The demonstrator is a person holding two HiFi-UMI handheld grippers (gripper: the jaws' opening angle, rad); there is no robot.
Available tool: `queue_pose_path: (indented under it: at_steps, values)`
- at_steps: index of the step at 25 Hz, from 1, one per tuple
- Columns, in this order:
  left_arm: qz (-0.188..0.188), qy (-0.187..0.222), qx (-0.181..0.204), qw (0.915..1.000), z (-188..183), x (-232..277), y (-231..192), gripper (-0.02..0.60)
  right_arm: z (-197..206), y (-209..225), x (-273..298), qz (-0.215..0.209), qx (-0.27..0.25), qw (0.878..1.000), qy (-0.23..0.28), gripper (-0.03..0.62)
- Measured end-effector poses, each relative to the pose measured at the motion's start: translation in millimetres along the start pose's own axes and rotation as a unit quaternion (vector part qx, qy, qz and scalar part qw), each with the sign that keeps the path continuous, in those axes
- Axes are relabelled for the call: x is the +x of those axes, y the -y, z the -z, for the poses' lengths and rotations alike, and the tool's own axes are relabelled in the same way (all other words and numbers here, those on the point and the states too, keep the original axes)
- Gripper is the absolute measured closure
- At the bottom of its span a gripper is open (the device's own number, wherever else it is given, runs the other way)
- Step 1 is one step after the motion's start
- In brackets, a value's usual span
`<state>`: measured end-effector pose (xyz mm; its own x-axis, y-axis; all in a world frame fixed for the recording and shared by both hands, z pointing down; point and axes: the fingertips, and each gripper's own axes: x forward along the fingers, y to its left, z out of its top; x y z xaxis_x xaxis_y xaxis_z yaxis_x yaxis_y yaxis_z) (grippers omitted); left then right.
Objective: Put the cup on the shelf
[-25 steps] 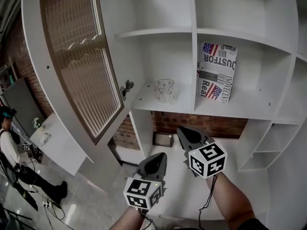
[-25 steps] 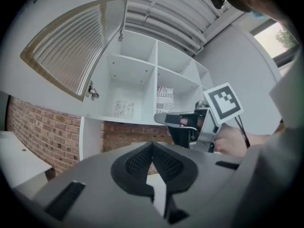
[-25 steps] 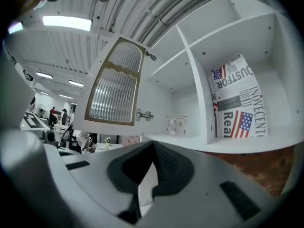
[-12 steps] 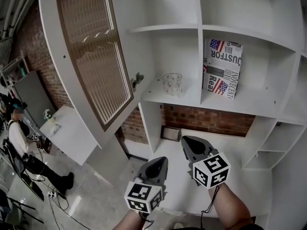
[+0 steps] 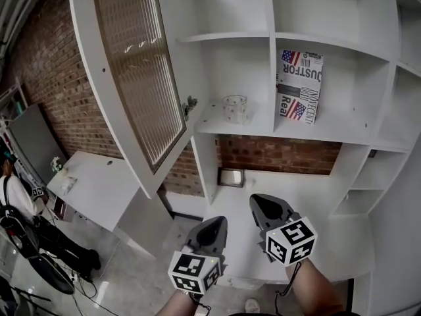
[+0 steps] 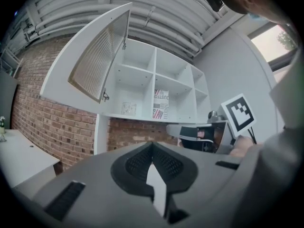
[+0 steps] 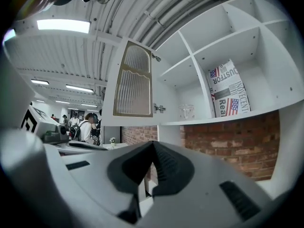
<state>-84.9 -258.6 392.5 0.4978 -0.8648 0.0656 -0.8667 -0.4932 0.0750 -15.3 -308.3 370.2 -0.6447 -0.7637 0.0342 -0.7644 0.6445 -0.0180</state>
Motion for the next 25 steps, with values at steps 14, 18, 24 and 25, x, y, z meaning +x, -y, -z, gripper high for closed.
queue_pose_path:
  at_steps: [14,18,24,25]
  values:
    - [0.033,0.006,-0.006,0.9994,3,-29,6,0.577,6,-36,-25,0.031,-0.007,0.999,-0.011,0.594]
    - [0.035,0.006,-0.004,0.9994,3,-29,11,0.577,7,-37,-29,0.032,-0.006,0.999,-0.010,0.594]
    - [0.038,0.003,-0.002,0.9993,3,-27,16,0.577,10,-33,-33,0.034,-0.002,0.999,-0.012,0.594]
    - [0.038,0.002,-0.001,0.9993,3,-27,17,0.577,11,-33,-34,0.033,-0.001,0.999,-0.012,0.595]
